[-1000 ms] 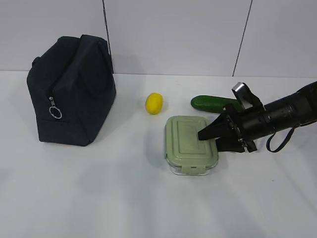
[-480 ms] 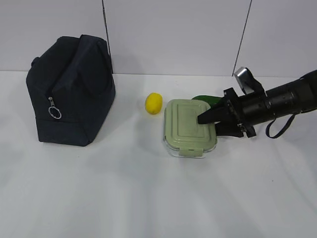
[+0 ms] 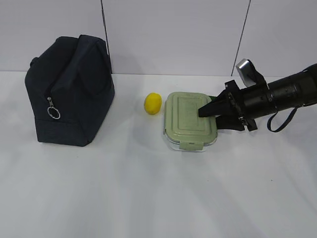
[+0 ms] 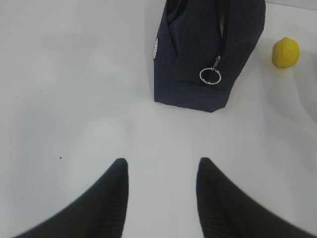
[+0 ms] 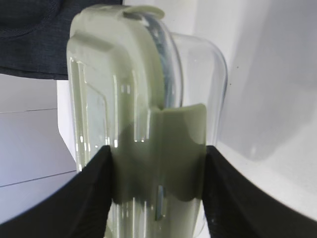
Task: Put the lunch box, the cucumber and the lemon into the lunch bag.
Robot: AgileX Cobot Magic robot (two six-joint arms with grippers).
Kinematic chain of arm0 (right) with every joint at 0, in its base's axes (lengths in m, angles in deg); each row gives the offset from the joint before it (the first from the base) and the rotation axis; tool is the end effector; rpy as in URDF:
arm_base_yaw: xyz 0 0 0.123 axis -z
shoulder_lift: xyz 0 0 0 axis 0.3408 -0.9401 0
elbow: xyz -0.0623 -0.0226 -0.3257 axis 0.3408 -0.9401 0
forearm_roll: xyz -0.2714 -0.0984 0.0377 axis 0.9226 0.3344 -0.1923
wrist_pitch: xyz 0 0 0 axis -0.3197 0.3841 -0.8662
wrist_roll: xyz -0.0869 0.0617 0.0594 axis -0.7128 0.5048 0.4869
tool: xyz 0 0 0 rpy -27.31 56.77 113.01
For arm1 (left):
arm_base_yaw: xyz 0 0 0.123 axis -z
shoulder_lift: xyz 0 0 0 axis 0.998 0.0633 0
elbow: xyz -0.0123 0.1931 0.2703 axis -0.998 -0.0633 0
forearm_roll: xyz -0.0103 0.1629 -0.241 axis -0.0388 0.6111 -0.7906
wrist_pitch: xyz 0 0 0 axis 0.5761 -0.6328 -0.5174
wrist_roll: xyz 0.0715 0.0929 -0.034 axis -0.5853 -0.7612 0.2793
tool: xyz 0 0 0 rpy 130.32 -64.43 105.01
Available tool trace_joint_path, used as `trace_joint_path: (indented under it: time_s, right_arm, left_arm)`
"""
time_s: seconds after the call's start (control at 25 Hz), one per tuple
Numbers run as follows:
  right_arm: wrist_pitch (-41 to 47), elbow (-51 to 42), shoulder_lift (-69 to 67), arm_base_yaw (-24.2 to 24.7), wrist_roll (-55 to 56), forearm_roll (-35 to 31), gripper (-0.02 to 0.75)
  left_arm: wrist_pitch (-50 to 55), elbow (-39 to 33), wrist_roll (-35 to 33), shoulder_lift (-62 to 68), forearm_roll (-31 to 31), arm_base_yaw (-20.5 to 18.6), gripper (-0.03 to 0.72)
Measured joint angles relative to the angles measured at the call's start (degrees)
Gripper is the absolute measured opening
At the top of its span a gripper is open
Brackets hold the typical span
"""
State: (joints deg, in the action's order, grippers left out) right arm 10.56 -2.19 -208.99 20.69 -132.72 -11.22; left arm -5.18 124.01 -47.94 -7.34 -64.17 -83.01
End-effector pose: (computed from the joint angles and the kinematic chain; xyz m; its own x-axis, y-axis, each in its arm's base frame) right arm 0.4613 0.0997 0.1357 -0.9702 0.0341 -0.2398 -0.1912 0.5002 0.8445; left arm 0.1553 -0.0187 0.3256 -0.6457 -0.1261 -0.7531 0.0124 0.9844 -0.1755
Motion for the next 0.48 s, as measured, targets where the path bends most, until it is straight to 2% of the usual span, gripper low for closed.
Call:
trace_joint_path:
  time_s: [0.48]
  right_arm:
    - [0.08,0.00,0.79,-0.05,0.70,0.12,0.401]
  left_arm:
    - [-5.87,16.57,0.00,15.61,2.22,0.25,0.320]
